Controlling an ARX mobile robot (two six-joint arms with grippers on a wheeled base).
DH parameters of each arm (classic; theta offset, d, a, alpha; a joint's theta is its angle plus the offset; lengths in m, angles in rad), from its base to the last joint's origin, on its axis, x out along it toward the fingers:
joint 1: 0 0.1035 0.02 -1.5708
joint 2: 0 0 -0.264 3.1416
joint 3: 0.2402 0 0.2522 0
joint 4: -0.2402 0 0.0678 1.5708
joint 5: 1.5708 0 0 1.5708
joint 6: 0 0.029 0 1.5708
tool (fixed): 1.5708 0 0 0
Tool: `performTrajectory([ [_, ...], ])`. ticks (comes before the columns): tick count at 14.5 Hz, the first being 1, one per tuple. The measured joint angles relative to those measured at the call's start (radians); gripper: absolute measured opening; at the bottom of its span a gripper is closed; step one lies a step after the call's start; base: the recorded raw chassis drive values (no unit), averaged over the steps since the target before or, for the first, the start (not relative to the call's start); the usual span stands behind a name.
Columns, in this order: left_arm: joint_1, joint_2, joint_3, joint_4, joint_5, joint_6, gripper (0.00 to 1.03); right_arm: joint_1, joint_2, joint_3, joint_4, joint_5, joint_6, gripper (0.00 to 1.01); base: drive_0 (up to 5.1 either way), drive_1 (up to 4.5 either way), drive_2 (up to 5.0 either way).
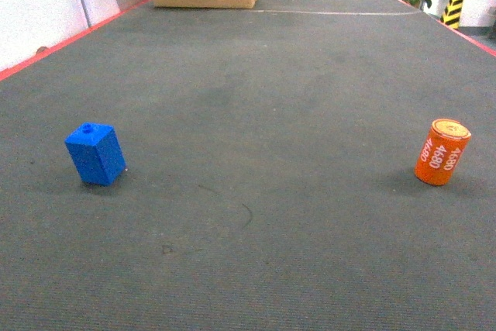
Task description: Sort blue parts and orange caps into right shelf containers
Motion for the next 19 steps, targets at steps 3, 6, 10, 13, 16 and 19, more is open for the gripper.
performTrajectory([
  [3,0.000,0.000,0.000,0.000,0.000,0.000,0.98,0.000,0.000,0.000,0.000,0.000,0.000,0.98,0.0,0.00,0.0],
  [6,0.000,0.000,0.000,0.000,0.000,0.000,0.98,0.000,0.000,0.000,0.000,0.000,0.000,0.98,0.0,0.00,0.0],
  [10,0.000,0.000,0.000,0.000,0.000,0.000,0.98,0.000,0.000,0.000,0.000,0.000,0.000,0.98,0.0,0.00,0.0],
  [13,0.000,0.000,0.000,0.000,0.000,0.000,0.98,0.000,0.000,0.000,0.000,0.000,0.000,0.98,0.0,0.00,0.0],
  [16,0.000,0.000,0.000,0.000,0.000,0.000,0.98,0.000,0.000,0.000,0.000,0.000,0.000,0.98,0.0,0.00,0.0],
  [19,0.000,0.000,0.000,0.000,0.000,0.000,0.98,0.000,0.000,0.000,0.000,0.000,0.000,0.98,0.0,0.00,0.0],
])
